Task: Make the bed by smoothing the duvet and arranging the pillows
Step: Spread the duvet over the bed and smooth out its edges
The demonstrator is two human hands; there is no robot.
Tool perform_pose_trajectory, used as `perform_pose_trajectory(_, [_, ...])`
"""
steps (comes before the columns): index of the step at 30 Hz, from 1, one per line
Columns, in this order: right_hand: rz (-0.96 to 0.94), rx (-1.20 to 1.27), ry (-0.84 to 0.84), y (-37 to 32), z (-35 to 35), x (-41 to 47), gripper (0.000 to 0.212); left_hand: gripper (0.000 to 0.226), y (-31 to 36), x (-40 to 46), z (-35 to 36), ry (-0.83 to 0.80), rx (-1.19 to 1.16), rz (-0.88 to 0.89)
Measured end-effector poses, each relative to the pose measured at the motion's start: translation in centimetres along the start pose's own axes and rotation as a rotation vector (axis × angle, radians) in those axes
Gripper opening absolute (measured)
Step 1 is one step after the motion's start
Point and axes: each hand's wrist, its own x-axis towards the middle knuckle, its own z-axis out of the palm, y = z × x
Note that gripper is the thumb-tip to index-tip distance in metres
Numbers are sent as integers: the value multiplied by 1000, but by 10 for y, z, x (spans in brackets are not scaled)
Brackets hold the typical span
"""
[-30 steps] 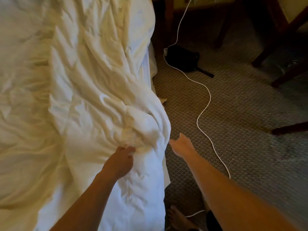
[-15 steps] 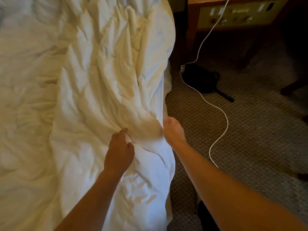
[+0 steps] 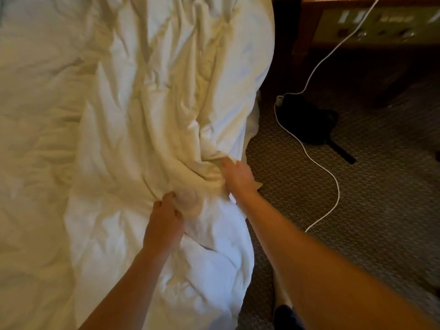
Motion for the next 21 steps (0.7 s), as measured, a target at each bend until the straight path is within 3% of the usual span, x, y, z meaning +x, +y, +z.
perform_pose_trajectory(2, [-85, 272, 249, -9, -22, 13, 45, 47, 9, 3, -1, 1, 47, 30])
perform_pose_trajectory(3, [-117, 352, 297, -7, -32, 18, 43, 49, 13, 4, 0, 16, 69, 64])
perform_pose_trajectory(7, [-109, 65, 218, 17, -63, 23, 43, 52, 30, 10, 12, 56, 133, 124])
perform_pose_trajectory(11, [-27, 59, 434, 32, -95, 48, 34, 59, 36, 20, 20, -13, 150, 58])
perform_pose_trajectory(14, [49, -150, 368, 35, -107, 63, 38, 59, 35, 26, 21, -47, 210, 37])
perform_pose_trajectory(17, [209, -364, 194, 32, -109, 63, 70, 56, 42, 28, 23, -46, 224, 3])
perform_pose_trajectory(21, [175, -332, 186, 20, -109, 56, 72, 50, 64, 28, 17, 49, 221, 114])
